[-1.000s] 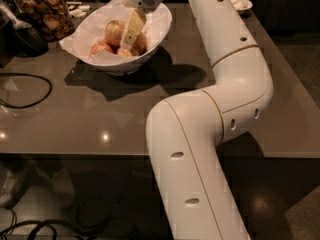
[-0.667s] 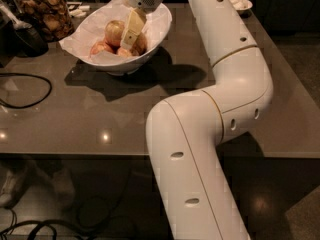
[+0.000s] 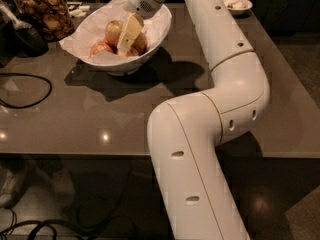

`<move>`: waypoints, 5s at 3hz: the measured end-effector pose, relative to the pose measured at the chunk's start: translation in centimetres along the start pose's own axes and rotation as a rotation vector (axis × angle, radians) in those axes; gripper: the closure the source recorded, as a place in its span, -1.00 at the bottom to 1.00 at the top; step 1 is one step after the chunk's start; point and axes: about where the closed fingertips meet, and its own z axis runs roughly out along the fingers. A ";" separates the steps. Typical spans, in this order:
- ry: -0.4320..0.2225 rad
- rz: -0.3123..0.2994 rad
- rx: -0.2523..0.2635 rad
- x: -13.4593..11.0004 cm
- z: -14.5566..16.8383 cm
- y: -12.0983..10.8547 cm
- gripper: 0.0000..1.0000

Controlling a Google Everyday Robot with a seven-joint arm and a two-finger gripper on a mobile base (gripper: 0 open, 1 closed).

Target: Pick apple from white bowl

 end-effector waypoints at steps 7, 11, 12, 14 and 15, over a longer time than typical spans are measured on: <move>-0.056 0.043 -0.033 0.1 2.1 -0.1 1.00; -0.218 0.011 0.006 -2.4 -2.3 0.2 1.00; -0.281 -0.021 0.033 -3.5 -5.1 1.5 1.00; -0.416 -0.079 0.266 -7.8 -16.2 6.4 1.00; -0.439 -0.016 0.258 -7.5 -16.3 10.6 1.00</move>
Offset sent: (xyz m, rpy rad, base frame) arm 0.0482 0.0011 0.0129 0.0663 0.0974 0.0218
